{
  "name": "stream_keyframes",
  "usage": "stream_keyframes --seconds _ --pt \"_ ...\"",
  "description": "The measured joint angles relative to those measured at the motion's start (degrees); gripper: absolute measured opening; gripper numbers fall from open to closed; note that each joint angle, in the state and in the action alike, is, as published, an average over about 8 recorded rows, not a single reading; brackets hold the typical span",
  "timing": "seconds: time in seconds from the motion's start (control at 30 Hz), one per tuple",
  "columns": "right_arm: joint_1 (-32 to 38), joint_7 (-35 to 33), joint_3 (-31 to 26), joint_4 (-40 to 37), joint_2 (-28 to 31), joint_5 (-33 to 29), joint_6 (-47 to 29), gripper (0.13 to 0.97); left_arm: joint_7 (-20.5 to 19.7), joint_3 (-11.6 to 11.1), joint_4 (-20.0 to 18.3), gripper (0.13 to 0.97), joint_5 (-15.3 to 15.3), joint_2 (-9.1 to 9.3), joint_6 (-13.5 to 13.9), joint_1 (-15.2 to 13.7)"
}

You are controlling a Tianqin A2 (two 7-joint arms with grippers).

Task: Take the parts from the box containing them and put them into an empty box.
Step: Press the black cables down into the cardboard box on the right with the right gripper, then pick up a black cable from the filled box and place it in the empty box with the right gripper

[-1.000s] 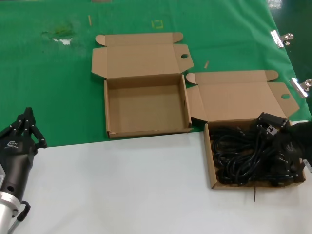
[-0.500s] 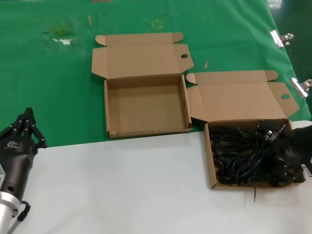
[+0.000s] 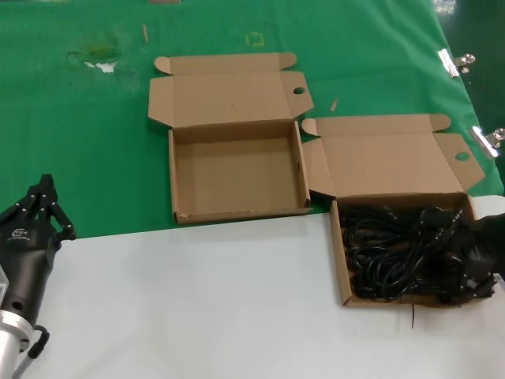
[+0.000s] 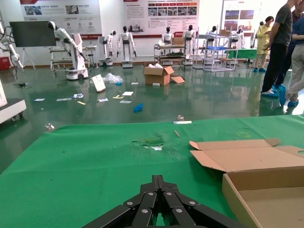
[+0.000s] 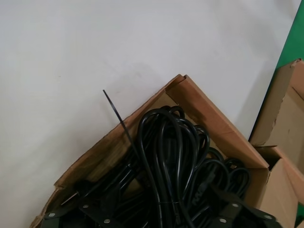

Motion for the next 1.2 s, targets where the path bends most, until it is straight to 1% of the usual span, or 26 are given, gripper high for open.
stream_keyframes --seconds 0.17,0.2,0.47,0.5,0.77,0.9,1.2 --pt "0.2 0.0 0.0 -0.4 0.1 -0.2 0.0 0.608 0.0 0.0 0.0 0.140 0.0 0.00 0.0 0.0" --pt "0.2 0.0 0.0 -0.4 0.2 -0.2 0.0 0.608 0.0 0.0 0.0 0.140 0.0 0.00 0.0 0.0" --pt "1.4 1.0 0.1 -0.5 -0.3 -0.4 0.4 0.394 0.0 0.0 0.0 0.140 0.0 0.00 0.0 0.0" --pt "1.6 1.0 0.1 -0.6 -0.4 -0.5 0.4 0.394 0.0 0.0 0.0 0.140 0.0 0.00 0.0 0.0" --pt "2.0 0.5 0.0 -1.9 -1.3 -0.6 0.8 0.246 0.0 0.0 0.0 0.140 0.0 0.00 0.0 0.0" --pt "1.8 0.3 -0.1 -2.4 -1.6 -0.5 0.9 0.246 0.0 0.0 0.0 0.140 0.0 0.00 0.0 0.0" --pt "1.3 1.7 -0.1 -1.5 -1.2 -0.4 0.7 0.202 0.0 0.0 0.0 0.140 0.0 0.00 0.0 0.0"
